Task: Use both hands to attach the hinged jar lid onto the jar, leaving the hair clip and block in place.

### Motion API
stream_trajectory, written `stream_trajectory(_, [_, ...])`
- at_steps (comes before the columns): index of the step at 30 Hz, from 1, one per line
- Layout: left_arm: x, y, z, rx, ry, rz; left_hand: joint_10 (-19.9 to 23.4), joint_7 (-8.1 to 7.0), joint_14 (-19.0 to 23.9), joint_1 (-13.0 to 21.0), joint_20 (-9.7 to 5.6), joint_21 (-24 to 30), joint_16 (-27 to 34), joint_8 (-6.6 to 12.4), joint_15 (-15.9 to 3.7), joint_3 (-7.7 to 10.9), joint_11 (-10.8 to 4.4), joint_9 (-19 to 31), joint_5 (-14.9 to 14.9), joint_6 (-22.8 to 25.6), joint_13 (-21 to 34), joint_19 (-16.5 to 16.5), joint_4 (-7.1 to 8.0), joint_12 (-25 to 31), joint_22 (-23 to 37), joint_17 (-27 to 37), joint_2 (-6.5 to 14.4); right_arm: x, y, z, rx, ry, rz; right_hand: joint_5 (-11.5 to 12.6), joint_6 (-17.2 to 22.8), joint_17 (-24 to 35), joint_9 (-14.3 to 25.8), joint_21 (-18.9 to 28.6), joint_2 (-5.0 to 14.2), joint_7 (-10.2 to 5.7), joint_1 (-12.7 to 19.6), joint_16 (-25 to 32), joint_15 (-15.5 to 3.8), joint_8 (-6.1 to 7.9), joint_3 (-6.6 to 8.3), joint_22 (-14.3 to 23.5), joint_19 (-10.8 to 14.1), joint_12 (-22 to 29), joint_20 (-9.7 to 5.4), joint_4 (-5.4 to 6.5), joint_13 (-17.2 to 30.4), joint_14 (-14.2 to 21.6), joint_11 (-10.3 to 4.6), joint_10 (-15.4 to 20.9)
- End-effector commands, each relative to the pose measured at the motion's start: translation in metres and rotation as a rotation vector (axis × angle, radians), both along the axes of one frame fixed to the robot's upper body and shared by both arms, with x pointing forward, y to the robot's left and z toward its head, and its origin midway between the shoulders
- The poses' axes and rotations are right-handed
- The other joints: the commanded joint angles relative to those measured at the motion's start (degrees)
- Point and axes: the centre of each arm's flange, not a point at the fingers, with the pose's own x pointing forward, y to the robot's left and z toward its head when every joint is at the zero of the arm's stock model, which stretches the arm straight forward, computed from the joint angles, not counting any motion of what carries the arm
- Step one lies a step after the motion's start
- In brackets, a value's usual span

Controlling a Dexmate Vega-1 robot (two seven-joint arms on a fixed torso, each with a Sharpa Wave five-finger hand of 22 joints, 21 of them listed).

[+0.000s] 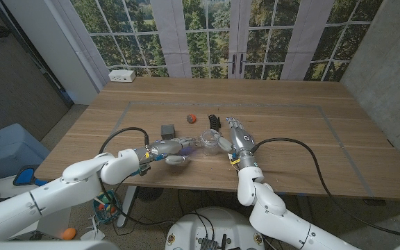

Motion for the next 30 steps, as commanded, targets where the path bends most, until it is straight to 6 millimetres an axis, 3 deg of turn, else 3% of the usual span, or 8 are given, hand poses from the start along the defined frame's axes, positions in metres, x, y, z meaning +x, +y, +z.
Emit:
stream_trajectory(1, [0.0,-0.005,0.0,0.012,0.002,0.013,2.16,0.42,0.95,-0.71,-0.02,0.45,0.53,0.37,-0.44,-0.04,0.39,0.05,0.15,2.34,0.06,0.45,-0.26,0.47,0.02,0.01,0.15,0.005,-0.004,0.0,0.007,0.011,-0.031,0.88,0.2,0.07,0.15,0.04,-0.84,0.4,1.42,0.16,-0.03,0.04,-0.06,0.29,0.17,0.01,0.42,-0.34,0.19,-0.09,0.14,-0.05])
stream_trajectory(5, [-0.005,-0.004,0.002,-0.025,-0.047,0.017,-1.11,0.0,0.81,-1.77,-0.26,0.4,0.06,-1.23,-0.16,-0.8,1.44,0.06,-0.07,-0.09,0.07,0.33,-0.76,-1.25,0.0,-0.09,-0.98,0.007,-0.008,-0.001,0.009,0.014,-0.028,0.98,0.19,0.05,0.15,-0.02,-0.89,0.36,1.56,0.16,-0.02,0.05,-0.11,0.29,0.16,0.03,0.45,-0.32,0.19,-0.13,0.13,-0.03])
stream_trajectory(10, [-0.012,-0.002,0.003,-0.079,-0.114,0.01,-6.37,-6.38,0.51,-3.29,0.3,0.1,-0.44,-1.94,2.86,-2.02,3.62,0.13,-0.22,-2.41,0.14,-0.26,-3.44,-2.13,-0.09,-0.15,-1.92,0.009,-0.01,-0.002,0.008,0.013,-0.026,1.05,0.16,0.04,0.15,-0.05,-0.9,0.38,1.67,0.15,0.02,0.05,-0.13,0.29,0.17,0.03,0.45,-0.3,0.19,-0.18,0.11,-0.05])
stream_trajectory(14, [-0.017,-0.001,0.002,-0.117,-0.155,0.002,-10.07,-6.55,-1.34,-3.97,0.5,-0.37,-0.78,-2.17,3.47,-2.43,4.64,0.16,-0.27,-5.06,0.18,-1.76,-4.7,-2.3,-0.06,-0.14,-2.16,0.01,-0.012,-0.003,0.004,0.017,-0.028,1.14,0.12,0.02,0.15,-0.09,-0.91,0.36,1.82,0.19,-0.11,0.05,-0.16,0.3,0.21,0.04,0.43,-0.27,0.19,-0.12,0.12,-0.05])
stream_trajectory(21, [-0.021,0.002,0.0,-0.183,-0.197,0.023,-13.33,-6.48,-3.62,-5.67,1.35,-0.51,-0.61,-1.8,6.79,-3.2,11.29,0.22,-0.3,-8.54,0.19,-3.49,-6.19,-1.66,0.03,-0.1,-2.23,0.012,-0.014,-0.004,-0.005,0.026,-0.036,1.27,-0.07,-0.01,0.15,-0.17,-0.9,0.34,2.07,0.16,-0.03,0.01,-0.19,0.3,0.19,-0.01,0.43,-0.23,0.19,-0.23,0.04,-0.22])
stream_trajectory(26, [-0.026,0.004,-0.004,-0.24,-0.238,0.006,-9.88,-6.19,0.05,-6.88,2.3,0.6,0.41,-0.56,9.01,-3.48,14.76,0.22,-0.24,-4.87,0.16,-0.81,-7.15,-0.5,-0.06,-0.16,-2.25,0.014,-0.016,-0.005,-0.005,0.024,-0.034,1.37,-0.09,-0.03,0.15,-0.25,-0.89,0.32,2.3,0.14,0.01,0.03,-0.2,0.3,0.13,0.0,0.46,-0.22,0.19,-0.32,0.02,-0.24])
stream_trajectory(28, [-0.029,0.008,-0.008,-0.326,-0.304,-0.038,-4.19,-5.42,5.36,-7.25,2.51,2.12,0.76,0.3,9.83,-2.93,16.15,0.18,-0.18,1.38,0.11,4.32,-8.52,0.43,-0.15,-0.28,-1.98,0.014,-0.016,-0.006,-0.007,0.023,-0.032,1.42,-0.11,-0.03,0.16,-0.28,-0.88,0.32,2.4,0.13,0.0,0.03,-0.21,0.3,0.13,0.0,0.46,-0.21,0.19,-0.37,0.0,-0.25])
stream_trajectory(30, [-0.034,0.012,-0.012,-0.414,-0.399,-0.087,3.7,-3.98,12.46,-6.23,2.12,3.55,1.06,0.68,9.14,-1.42,15.79,0.13,-0.17,8.95,0.06,10.36,-10.29,1.24,-0.26,-0.35,-1.6,0.015,-0.016,-0.006,-0.008,0.025,-0.032,1.45,-0.14,-0.04,0.16,-0.29,-0.88,0.34,2.46,0.15,0.02,0.03,-0.22,0.3,0.13,0.0,0.48,-0.2,0.19,-0.35,0.0,-0.27])
